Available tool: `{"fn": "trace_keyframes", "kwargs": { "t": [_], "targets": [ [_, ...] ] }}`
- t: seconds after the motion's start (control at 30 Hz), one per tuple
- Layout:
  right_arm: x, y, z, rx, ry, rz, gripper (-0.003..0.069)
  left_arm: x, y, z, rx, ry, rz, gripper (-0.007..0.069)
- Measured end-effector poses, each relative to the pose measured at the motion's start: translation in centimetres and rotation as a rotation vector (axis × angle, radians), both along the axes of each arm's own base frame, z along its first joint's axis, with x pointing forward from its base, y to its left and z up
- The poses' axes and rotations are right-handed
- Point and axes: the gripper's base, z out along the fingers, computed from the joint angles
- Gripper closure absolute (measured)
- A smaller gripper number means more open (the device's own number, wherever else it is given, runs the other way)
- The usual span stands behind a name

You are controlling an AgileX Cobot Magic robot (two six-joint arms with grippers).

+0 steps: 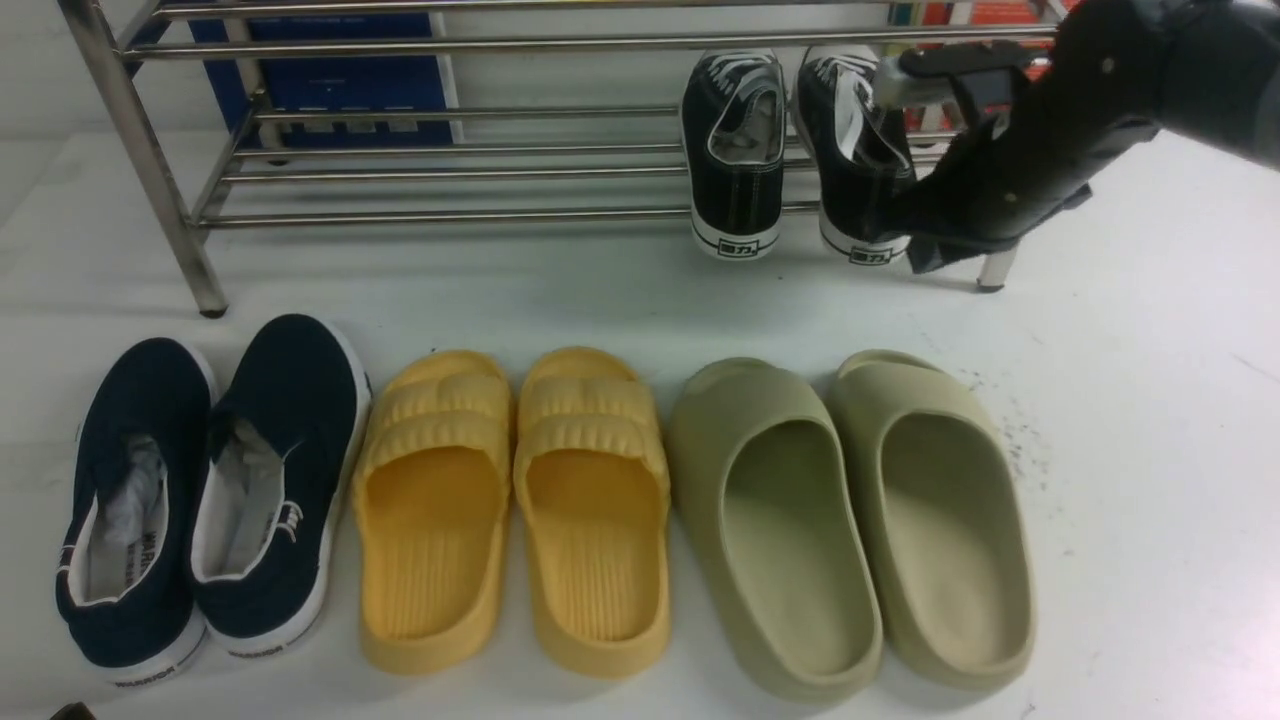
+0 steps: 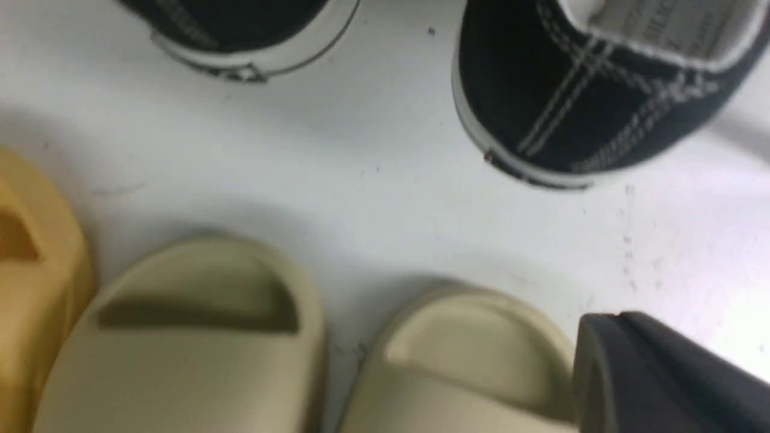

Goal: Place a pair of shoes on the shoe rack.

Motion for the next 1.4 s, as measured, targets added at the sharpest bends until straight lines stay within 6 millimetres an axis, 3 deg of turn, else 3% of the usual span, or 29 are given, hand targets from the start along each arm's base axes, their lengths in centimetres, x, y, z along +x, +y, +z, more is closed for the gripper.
{"fn": "trace_keyframes", "kwargs": {
  "t": [0.07, 0.17, 0.3, 0.33, 0.37, 0.5, 0.7, 0.77, 0.8, 0.83, 1.07, 1.17, 1.2, 1.23, 1.27, 1.4],
  "targets": [
    [-2.3, -0.5, 2.3, -0.018, 0.036, 0.031, 0.0621, 0.0, 0.0, 0.0, 0.0, 0.0, 0.0, 0.0386],
    [-5.6, -1.3, 4.3, -0.026, 0.055, 0.052, 0.0621, 0.0, 0.0, 0.0, 0.0, 0.0, 0.0, 0.0386],
    [-12.6, -3.1, 7.2, -0.008, 0.019, 0.055, 0.0621, 0.0, 0.0, 0.0, 0.0, 0.0, 0.0, 0.0386],
    [-12.9, -3.2, 7.2, -0.007, 0.017, 0.055, 0.0621, 0.0, 0.0, 0.0, 0.0, 0.0, 0.0, 0.0386],
    [-15.6, -3.9, 7.7, 0.006, -0.002, 0.043, 0.0621, 0.0, 0.0, 0.0, 0.0, 0.0, 0.0, 0.0386],
    [-21.0, -5.3, 7.8, 0.026, -0.072, 0.034, 0.0619, 0.0, 0.0, 0.0, 0.0, 0.0, 0.0, 0.0386],
    [-27.0, -6.9, 7.6, 0.043, -0.136, 0.033, 0.0606, 0.0, 0.0, 0.0, 0.0, 0.0, 0.0, 0.0386],
    [-29.9, -7.9, 7.9, 0.038, -0.212, 0.026, 0.0608, 0.0, 0.0, 0.0, 0.0, 0.0, 0.0, 0.0386],
    [-29.9, -7.9, 7.9, 0.038, -0.212, 0.025, 0.061, 0.0, 0.0, 0.0, 0.0, 0.0, 0.0, 0.0386],
    [-32.0, -8.6, 8.0, 0.058, -0.338, 0.008, 0.0648, 0.0, 0.0, 0.0, 0.0, 0.0, 0.0, 0.0386],
    [-33.0, -9.7, 4.3, 0.089, -0.447, -0.108, 0.0662, 0.0, 0.0, 0.0, 0.0, 0.0, 0.0, 0.0387],
    [-33.1, -10.6, 1.3, 0.097, -0.531, -0.221, 0.0662, 0.0, 0.0, 0.0, 0.0, 0.0, 0.0, 0.0387],
    [-33.2, -10.7, 1.4, 0.099, -0.545, -0.228, 0.0662, 0.0, 0.0, 0.0, 0.0, 0.0, 0.0, 0.0387],
    [-33.4, -11.2, -0.6, 0.091, -0.572, -0.285, 0.0662, 0.0, 0.0, 0.0, 0.0, 0.0, 0.0, 0.0387],
    [-33.5, -11.3, -0.8, 0.091, -0.577, -0.292, 0.0662, 0.0, 0.0, 0.0, 0.0, 0.0, 0.0, 0.0387],
    [-35.2, -12.3, -5.9, 0.069, -0.663, -0.406, 0.0662, 0.0, 0.0, 0.0, 0.0, 0.0, 0.0, 0.0387]
  ]
}}
